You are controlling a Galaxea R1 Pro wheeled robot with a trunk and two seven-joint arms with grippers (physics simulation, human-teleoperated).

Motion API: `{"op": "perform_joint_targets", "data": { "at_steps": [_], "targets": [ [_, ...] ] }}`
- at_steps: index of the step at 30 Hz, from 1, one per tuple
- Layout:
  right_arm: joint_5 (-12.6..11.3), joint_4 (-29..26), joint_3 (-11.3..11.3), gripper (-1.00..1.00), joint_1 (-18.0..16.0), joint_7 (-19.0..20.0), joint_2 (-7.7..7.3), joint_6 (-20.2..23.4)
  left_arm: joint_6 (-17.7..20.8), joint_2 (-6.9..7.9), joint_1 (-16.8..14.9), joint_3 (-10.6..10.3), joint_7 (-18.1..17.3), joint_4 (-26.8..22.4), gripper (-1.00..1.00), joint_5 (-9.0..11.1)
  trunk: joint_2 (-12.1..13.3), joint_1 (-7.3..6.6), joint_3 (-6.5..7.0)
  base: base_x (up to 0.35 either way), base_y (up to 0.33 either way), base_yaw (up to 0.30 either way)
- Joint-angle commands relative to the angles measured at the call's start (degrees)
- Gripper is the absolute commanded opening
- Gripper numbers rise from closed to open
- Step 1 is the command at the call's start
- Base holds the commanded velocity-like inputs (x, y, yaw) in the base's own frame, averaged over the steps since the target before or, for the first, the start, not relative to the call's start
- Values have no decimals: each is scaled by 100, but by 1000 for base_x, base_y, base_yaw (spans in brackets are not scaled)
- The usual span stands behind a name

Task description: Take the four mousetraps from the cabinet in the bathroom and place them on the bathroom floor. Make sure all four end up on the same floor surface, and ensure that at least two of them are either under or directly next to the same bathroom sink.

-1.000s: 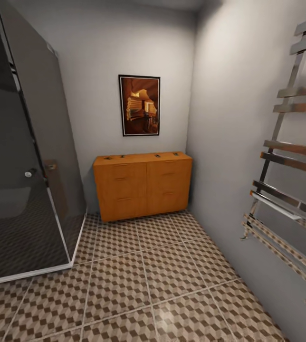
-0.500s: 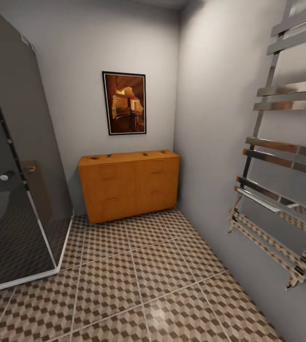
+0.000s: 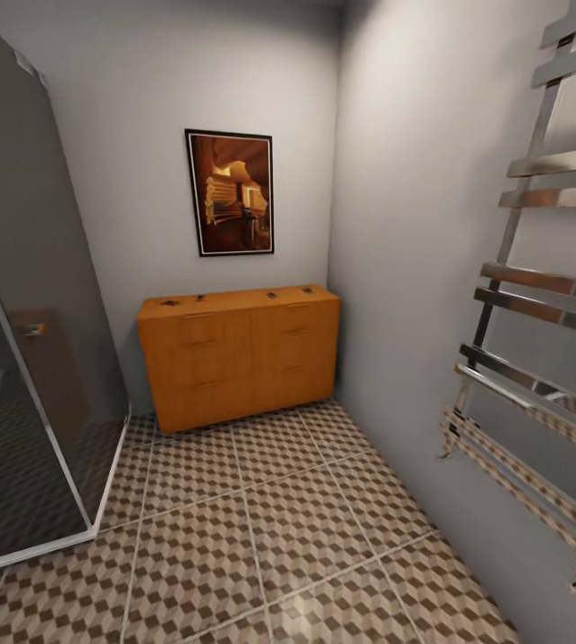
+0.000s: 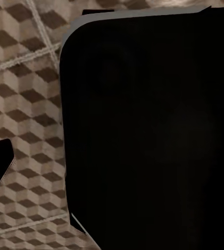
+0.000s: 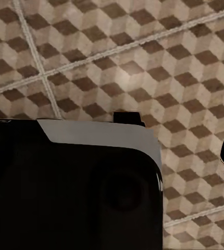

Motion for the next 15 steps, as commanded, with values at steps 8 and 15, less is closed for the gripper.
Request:
{"op": "perform_joint_targets", "data": {
  "at_steps": [8,15],
  "targets": [
    [37,5,3,100,-3,-14,9,-20,-8,0,3,0,-2,-4,100,-1,-2,3,-5,336,-21,0],
    [48,5,8,100,-3,-15,10,-23,-8,0,3,0,1,-1,100,-1,-2,3,-5,324,-138,52]
  ]
}}
